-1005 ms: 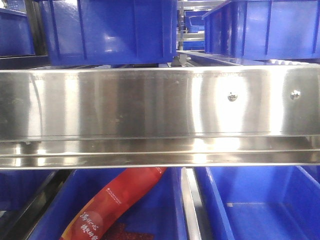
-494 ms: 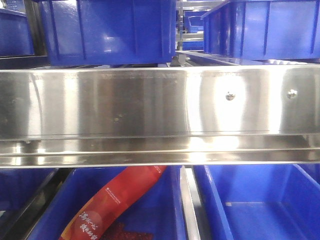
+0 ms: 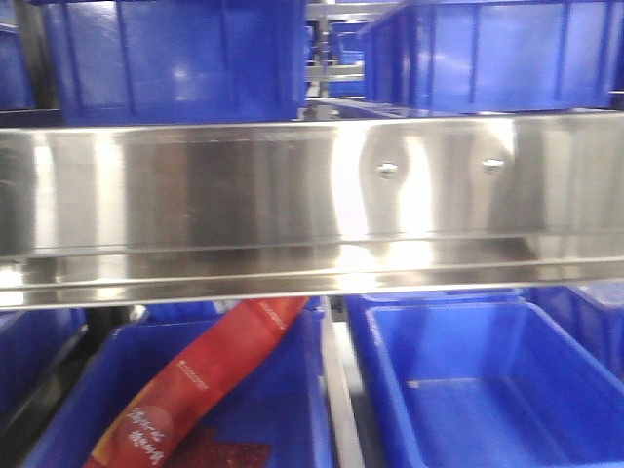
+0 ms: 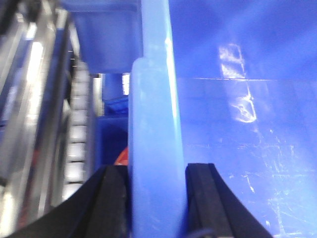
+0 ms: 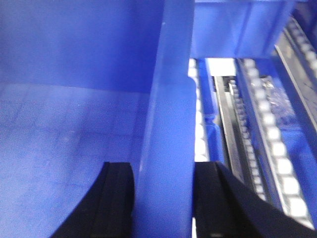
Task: Move blue bin to conveyor side
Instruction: 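Pull the held blue bin back out of the shelf with both grippers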
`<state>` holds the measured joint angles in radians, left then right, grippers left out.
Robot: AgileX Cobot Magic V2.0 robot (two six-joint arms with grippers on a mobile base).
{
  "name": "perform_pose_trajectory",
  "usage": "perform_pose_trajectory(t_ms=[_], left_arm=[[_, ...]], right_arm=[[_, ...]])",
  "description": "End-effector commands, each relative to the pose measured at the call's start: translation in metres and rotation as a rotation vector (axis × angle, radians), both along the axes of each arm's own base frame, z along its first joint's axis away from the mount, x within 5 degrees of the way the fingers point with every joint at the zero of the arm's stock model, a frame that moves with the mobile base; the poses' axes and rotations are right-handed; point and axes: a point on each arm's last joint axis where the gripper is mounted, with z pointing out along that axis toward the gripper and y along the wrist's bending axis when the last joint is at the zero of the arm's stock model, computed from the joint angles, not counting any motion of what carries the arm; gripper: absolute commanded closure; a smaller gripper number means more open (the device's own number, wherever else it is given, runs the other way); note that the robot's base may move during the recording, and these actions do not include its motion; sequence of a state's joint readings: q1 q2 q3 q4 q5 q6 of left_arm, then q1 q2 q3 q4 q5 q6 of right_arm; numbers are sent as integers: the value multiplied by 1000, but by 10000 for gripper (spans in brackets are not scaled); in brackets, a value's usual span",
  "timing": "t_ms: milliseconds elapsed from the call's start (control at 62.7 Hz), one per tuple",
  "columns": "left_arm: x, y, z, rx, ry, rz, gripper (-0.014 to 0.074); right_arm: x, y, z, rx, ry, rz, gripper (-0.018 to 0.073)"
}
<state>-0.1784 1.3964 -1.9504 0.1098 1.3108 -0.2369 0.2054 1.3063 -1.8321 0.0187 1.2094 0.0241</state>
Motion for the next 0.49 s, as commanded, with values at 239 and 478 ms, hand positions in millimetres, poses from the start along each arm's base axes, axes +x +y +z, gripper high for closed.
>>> perform_pose_trajectory(t_ms=[239,478], left_arm=[[-7,-1,16,-23,-126,-20,616],[-7,-1,16,-23,-126,-20,616]], right_arm=[[-8,0,21,26,-171,21,638],[-8,0,21,26,-171,21,638]])
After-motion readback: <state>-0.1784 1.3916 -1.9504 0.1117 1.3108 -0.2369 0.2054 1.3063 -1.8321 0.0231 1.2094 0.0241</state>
